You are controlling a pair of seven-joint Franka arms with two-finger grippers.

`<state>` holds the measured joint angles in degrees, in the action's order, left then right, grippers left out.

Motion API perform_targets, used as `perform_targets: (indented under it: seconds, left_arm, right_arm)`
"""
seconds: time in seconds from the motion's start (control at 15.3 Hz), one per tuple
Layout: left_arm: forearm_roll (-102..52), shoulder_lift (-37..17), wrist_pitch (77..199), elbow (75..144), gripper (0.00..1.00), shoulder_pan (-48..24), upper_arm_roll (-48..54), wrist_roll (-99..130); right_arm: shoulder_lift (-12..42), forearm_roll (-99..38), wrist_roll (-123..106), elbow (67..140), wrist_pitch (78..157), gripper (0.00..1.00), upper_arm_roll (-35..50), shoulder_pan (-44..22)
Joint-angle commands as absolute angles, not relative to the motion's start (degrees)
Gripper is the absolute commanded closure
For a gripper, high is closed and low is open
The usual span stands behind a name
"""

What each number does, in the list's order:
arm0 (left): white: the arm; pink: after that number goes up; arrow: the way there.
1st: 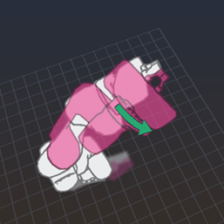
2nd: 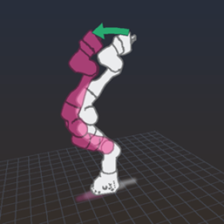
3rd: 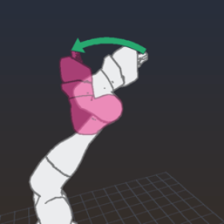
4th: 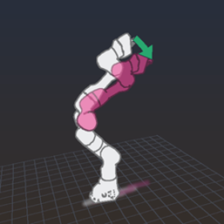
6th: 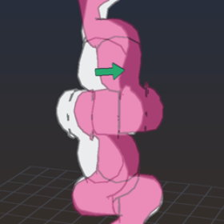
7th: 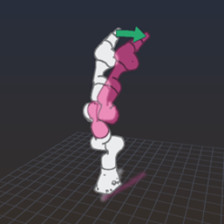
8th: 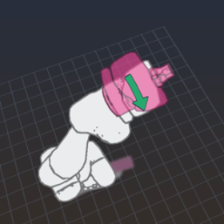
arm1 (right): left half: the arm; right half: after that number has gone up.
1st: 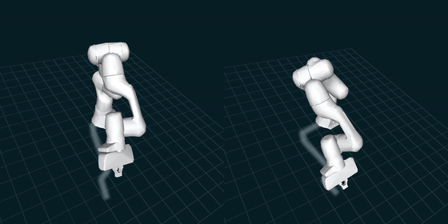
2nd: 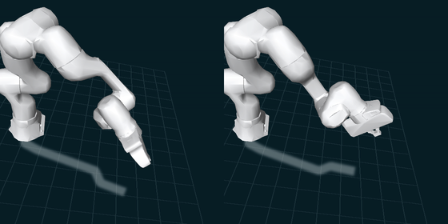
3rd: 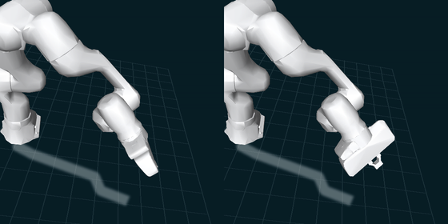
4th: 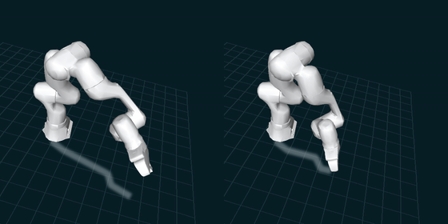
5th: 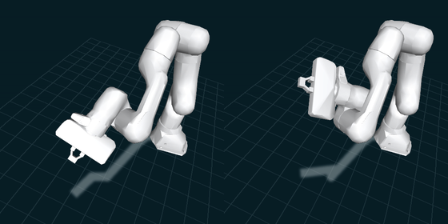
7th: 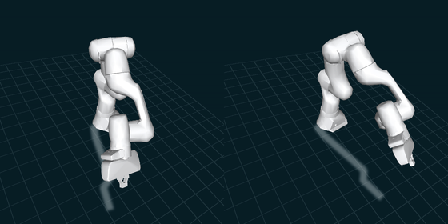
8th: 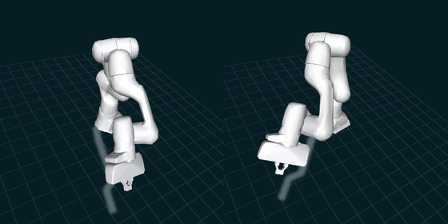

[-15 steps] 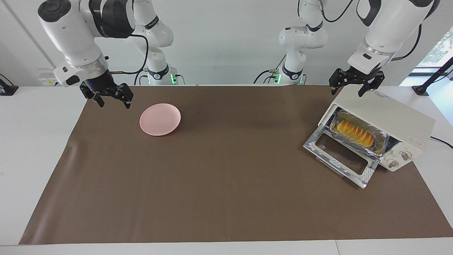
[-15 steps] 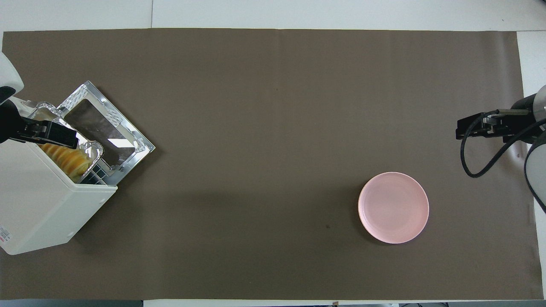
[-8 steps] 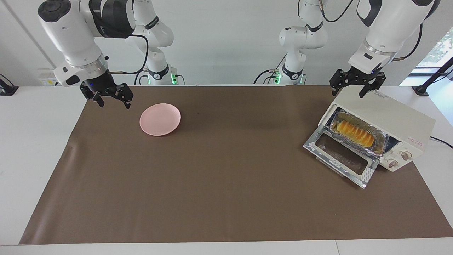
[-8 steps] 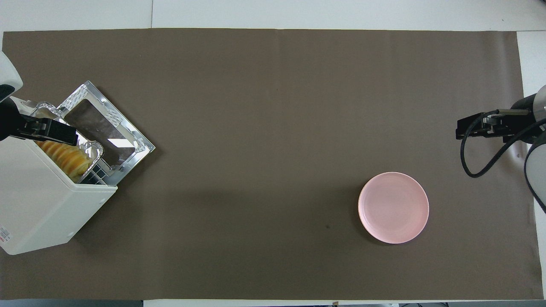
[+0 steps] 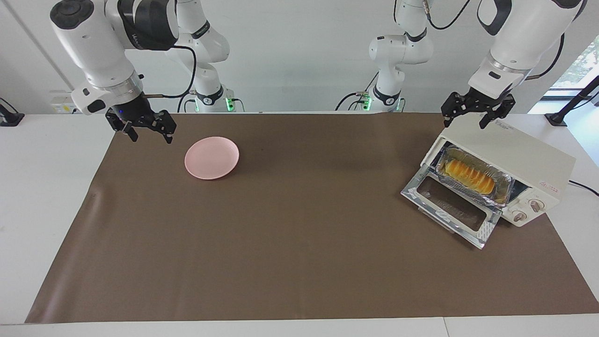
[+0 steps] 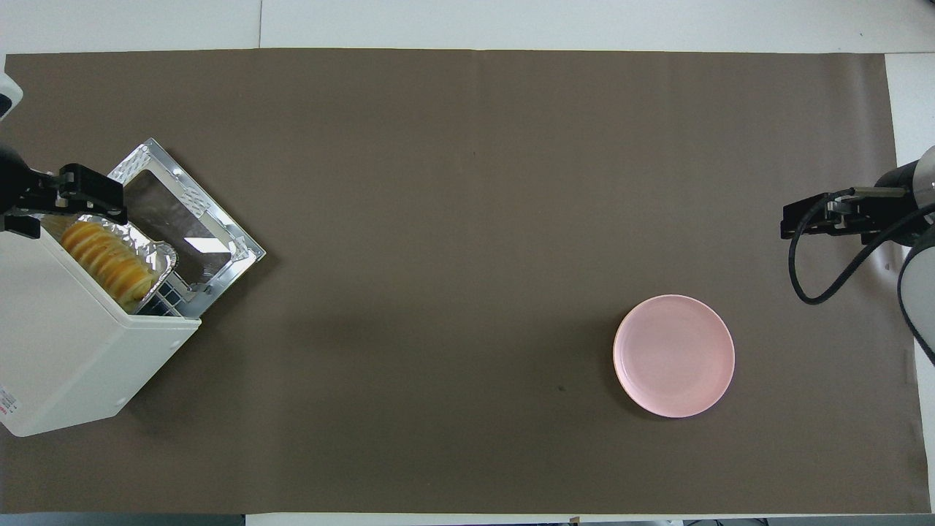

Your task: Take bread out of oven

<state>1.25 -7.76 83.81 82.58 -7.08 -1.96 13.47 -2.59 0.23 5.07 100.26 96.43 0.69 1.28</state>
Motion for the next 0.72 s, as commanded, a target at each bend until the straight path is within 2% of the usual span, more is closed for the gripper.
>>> perform_targets:
  seconds: [0.0, 0.07, 0.26, 0.46, 0.66]
  left_arm:
    - [4.72, -19.82, 80.52, 70.96, 0.00, -7.55, -2.20, 20.54]
    - [6.49, -22.30, 80.25, 69.88, 0.00, -8.34, -2.28, 23.61]
    - [7.38, -24.25, 84.45, 70.57, 0.00, -8.35, -3.77, 34.07]
    - [9.32, -23.38, 92.96, 78.19, 0.00, -8.88, -4.57, 52.95]
    - [10.10, -21.63, 97.73, 84.88, 0.00, -9.49, -4.83, 57.29]
  right_arm:
    - [-2.90, 1.23, 3.96, 99.84, 95.27, 0.00, 1.23, 1.93]
    - [-2.90, 1.23, 3.96, 99.84, 95.27, 0.00, 1.23, 1.93]
    - [-2.90, 1.23, 3.96, 99.84, 95.27, 0.00, 1.23, 1.93]
    - [-2.90, 1.23, 3.96, 99.84, 95.27, 0.00, 1.23, 1.93]
    - [-2.90, 1.23, 3.96, 99.84, 95.27, 0.00, 1.23, 1.93]
